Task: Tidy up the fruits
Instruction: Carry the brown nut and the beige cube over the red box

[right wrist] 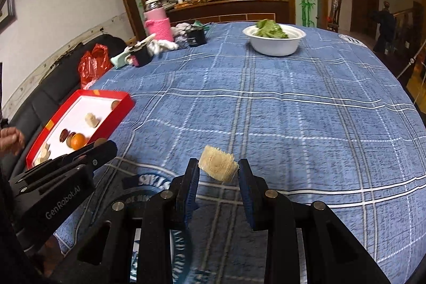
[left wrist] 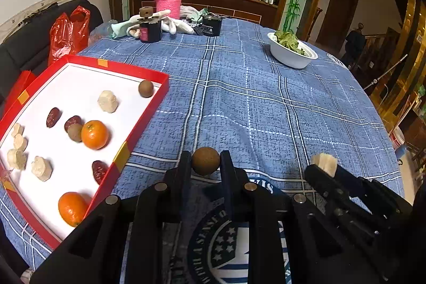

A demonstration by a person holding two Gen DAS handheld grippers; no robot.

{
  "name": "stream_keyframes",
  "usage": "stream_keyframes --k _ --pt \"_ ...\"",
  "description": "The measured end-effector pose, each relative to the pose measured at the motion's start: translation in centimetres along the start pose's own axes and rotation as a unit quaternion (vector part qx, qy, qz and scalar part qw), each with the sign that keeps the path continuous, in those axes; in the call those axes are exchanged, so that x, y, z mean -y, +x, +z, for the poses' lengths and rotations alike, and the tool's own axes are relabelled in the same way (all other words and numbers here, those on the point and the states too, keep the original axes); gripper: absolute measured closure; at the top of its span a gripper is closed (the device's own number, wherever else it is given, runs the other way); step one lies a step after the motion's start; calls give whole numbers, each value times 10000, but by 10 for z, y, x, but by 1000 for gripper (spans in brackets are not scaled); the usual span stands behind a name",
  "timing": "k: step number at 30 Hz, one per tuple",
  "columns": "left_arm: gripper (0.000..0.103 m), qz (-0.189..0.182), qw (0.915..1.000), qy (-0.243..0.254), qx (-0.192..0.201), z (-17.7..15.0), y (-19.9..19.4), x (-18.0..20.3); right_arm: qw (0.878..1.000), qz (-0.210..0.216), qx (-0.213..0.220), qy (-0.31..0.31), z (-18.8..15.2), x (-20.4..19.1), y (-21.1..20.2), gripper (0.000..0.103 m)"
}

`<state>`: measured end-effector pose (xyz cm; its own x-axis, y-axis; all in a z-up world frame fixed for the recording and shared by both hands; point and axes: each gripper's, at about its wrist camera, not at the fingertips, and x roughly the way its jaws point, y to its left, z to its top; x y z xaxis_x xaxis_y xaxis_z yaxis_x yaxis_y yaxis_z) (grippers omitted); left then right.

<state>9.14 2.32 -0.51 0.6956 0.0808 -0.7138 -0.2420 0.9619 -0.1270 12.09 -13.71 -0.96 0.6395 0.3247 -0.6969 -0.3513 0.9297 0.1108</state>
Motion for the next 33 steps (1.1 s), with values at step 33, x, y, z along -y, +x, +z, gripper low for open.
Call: stream_keyframes --k 33 --pt "84 1076 9870 -1063 542 18 -53 -143 9835 1197 266 -1330 36 -154 -9 73"
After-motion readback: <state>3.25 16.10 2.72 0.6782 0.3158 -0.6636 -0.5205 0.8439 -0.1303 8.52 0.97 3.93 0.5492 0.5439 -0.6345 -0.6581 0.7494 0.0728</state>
